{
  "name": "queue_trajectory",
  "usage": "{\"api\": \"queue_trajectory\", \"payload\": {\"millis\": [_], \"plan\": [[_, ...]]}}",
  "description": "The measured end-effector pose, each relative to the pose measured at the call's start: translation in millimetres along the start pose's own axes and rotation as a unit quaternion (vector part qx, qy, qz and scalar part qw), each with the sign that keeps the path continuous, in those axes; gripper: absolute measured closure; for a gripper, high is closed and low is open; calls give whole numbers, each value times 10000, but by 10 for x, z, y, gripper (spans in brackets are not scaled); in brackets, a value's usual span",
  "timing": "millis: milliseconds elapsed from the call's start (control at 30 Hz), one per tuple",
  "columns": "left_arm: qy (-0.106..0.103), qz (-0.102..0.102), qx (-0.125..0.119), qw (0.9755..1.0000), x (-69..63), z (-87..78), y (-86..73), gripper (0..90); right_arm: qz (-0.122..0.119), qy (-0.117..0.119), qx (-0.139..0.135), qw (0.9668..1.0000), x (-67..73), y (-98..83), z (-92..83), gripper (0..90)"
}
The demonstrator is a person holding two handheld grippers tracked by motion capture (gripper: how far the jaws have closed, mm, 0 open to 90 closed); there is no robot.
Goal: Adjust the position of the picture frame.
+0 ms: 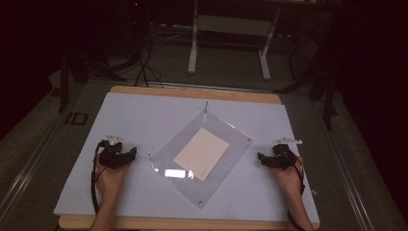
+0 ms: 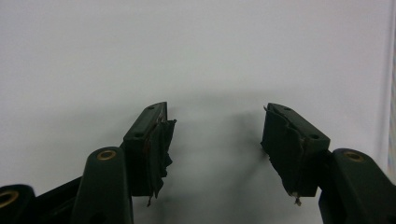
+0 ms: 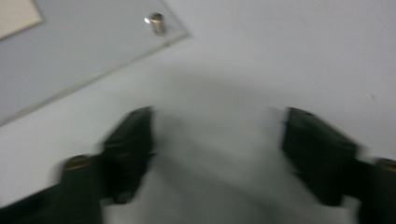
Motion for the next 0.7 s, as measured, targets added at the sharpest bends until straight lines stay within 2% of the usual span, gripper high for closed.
{"api": "queue_trajectory", "payload": {"millis": [33,67,100,200,233,267,300,400,467,567,600,633,700], "plan": [[-51,-45,-64,10000,12,-28,-3,425,-62,27,-11,10000,26,-3,-8,443],[-51,-45,-64,10000,12,-28,-3,438,-62,27,-11,10000,26,-3,-8,443],[-135,-128,-204,9996,30,-94,1,442,-181,125,-41,9998,75,-3,-17,522],[-228,-140,-269,9993,36,-137,-2,477,-240,174,-45,9995,97,-2,-18,546],[-228,-140,-269,9993,36,-137,-2,477,-348,213,-6,9992,134,0,-18,546],[-347,-119,-377,9986,25,-217,-25,477,-348,213,-6,9992,134,0,-18,556],[-384,-120,-401,9984,23,-233,-28,497,-519,219,-111,9984,220,28,-65,585],[-479,-181,-484,9975,10,-266,-33,512,-537,287,-267,9978,268,92,-121,605],[-502,-175,-471,9975,-6,-277,-35,514,-500,403,-349,9973,287,142,-142,614],[-372,-85,-317,9988,-39,-299,-49,513,-467,631,-315,9964,323,214,-131,620],[-382,-44,-290,9988,-51,-307,-51,517,-606,695,-284,9953,368,265,-122,642],[-419,1,-279,9987,-66,-314,-52,517,-606,695,-284,9953,368,265,-122,642],[-438,65,-250,9987,-96,-328,-58,541,-761,705,-263,9943,417,324,-112,656]]}}
Point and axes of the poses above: each handheld gripper's, and its own axes: z roughly forward along the jaws, y roughly out of its top, x roughly to its left, the point moved 3 cm from there along z, roughly forward along the jaws, and after that the axes turned 9 degrees about z, right-handed, at the moved point
